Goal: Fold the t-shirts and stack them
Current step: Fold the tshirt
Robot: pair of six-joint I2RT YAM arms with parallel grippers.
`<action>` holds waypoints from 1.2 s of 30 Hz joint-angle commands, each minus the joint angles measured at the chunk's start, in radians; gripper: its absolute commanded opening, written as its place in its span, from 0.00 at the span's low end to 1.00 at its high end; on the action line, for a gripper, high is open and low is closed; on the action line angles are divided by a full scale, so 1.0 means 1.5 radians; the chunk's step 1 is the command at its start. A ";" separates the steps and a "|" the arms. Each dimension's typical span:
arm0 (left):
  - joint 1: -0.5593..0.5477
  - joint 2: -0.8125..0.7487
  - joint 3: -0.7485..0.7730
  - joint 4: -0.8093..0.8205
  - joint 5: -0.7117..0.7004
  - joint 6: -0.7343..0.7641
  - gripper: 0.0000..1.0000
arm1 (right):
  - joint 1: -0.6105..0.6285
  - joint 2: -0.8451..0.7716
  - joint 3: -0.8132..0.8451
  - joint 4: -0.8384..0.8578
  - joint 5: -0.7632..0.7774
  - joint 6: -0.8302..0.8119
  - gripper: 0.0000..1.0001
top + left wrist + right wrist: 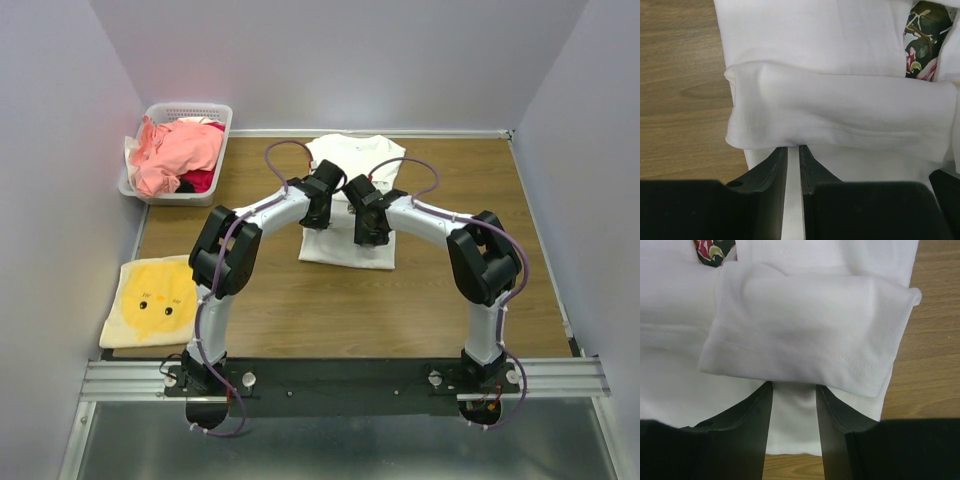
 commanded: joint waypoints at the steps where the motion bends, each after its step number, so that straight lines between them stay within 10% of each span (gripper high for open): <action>1: 0.005 -0.024 -0.004 -0.025 -0.033 0.004 0.24 | -0.005 0.004 0.023 0.000 0.031 -0.008 0.48; 36: 0.086 0.139 0.344 -0.048 -0.115 0.017 0.23 | -0.137 0.203 0.373 0.000 0.126 -0.113 0.47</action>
